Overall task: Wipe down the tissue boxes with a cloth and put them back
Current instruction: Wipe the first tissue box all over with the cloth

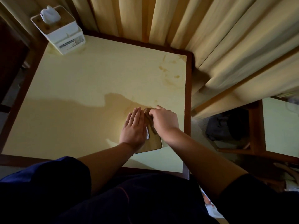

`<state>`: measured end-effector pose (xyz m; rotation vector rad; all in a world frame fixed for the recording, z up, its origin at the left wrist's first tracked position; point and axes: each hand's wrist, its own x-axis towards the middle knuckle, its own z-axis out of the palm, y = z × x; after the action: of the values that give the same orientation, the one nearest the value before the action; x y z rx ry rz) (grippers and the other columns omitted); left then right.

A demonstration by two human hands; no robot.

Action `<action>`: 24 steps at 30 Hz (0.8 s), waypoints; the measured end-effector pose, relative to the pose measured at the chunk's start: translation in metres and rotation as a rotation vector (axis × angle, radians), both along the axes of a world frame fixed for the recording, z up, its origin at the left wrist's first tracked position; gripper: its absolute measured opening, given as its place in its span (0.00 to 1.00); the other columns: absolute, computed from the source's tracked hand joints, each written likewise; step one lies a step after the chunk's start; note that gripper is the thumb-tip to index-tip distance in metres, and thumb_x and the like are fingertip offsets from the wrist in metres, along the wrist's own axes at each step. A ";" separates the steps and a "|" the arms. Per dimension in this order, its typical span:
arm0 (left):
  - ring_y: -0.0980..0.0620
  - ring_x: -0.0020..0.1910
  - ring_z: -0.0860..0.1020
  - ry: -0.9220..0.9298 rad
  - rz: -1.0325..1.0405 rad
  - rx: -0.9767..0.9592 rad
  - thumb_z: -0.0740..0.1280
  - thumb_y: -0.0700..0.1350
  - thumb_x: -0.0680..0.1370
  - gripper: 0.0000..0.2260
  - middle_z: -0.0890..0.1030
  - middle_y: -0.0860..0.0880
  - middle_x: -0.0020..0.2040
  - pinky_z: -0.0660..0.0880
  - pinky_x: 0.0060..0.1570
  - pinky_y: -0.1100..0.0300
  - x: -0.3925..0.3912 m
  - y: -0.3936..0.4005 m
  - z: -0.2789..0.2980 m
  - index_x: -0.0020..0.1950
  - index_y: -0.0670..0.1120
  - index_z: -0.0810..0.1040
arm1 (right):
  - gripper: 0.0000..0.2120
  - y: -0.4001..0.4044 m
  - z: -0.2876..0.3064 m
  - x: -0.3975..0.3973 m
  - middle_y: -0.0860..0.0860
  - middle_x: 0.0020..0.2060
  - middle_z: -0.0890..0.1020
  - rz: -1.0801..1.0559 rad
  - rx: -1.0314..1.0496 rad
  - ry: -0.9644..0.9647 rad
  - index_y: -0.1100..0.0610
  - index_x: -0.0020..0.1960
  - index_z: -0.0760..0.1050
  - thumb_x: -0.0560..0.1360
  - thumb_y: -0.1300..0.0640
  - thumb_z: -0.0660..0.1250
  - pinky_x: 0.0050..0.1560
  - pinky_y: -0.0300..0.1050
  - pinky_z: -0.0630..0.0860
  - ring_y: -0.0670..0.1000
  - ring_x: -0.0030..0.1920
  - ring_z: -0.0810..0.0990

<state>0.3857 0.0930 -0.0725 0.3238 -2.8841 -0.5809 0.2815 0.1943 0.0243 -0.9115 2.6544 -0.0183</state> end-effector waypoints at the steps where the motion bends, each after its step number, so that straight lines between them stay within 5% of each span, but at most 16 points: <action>1: 0.38 0.78 0.68 -0.006 0.001 0.008 0.56 0.46 0.83 0.24 0.71 0.37 0.76 0.57 0.78 0.47 0.000 0.000 0.000 0.76 0.33 0.70 | 0.15 0.005 -0.002 0.004 0.51 0.56 0.80 -0.004 -0.016 -0.007 0.50 0.62 0.81 0.84 0.59 0.58 0.45 0.48 0.72 0.59 0.52 0.82; 7: 0.39 0.79 0.65 -0.078 -0.006 0.023 0.51 0.50 0.84 0.27 0.68 0.37 0.78 0.52 0.80 0.49 -0.002 -0.002 -0.002 0.77 0.34 0.68 | 0.08 0.057 -0.016 0.046 0.49 0.47 0.78 0.064 -0.065 -0.054 0.51 0.54 0.76 0.84 0.59 0.59 0.39 0.49 0.79 0.54 0.37 0.80; 10: 0.41 0.81 0.60 -0.091 -0.023 0.016 0.50 0.50 0.84 0.28 0.64 0.38 0.81 0.46 0.81 0.52 -0.001 -0.003 -0.003 0.80 0.35 0.65 | 0.04 0.081 -0.011 0.069 0.47 0.42 0.80 0.058 -0.102 -0.076 0.49 0.50 0.77 0.82 0.57 0.65 0.34 0.43 0.75 0.50 0.33 0.80; 15: 0.42 0.82 0.57 -0.112 -0.036 0.011 0.48 0.51 0.85 0.29 0.61 0.39 0.82 0.43 0.81 0.53 -0.001 -0.003 -0.003 0.81 0.37 0.62 | 0.06 0.086 -0.008 0.068 0.47 0.43 0.83 0.110 -0.073 -0.135 0.47 0.51 0.82 0.82 0.56 0.67 0.45 0.47 0.82 0.51 0.38 0.84; 19: 0.40 0.79 0.65 -0.103 -0.017 0.050 0.51 0.51 0.84 0.28 0.68 0.38 0.78 0.54 0.80 0.48 -0.003 -0.003 0.000 0.78 0.35 0.69 | 0.03 0.062 -0.005 0.042 0.47 0.47 0.81 0.130 -0.001 -0.155 0.49 0.52 0.80 0.80 0.53 0.69 0.61 0.54 0.74 0.54 0.51 0.81; 24: 0.39 0.78 0.66 -0.088 -0.014 0.052 0.54 0.48 0.83 0.26 0.70 0.37 0.77 0.51 0.80 0.49 -0.002 -0.002 -0.002 0.77 0.35 0.68 | 0.11 0.020 -0.009 0.010 0.49 0.50 0.81 0.036 0.003 -0.014 0.48 0.54 0.82 0.80 0.59 0.63 0.60 0.54 0.73 0.56 0.54 0.79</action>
<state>0.3833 0.0910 -0.0741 0.3449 -2.9615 -0.6609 0.2917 0.2144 0.0155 -0.9544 2.6237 -0.0128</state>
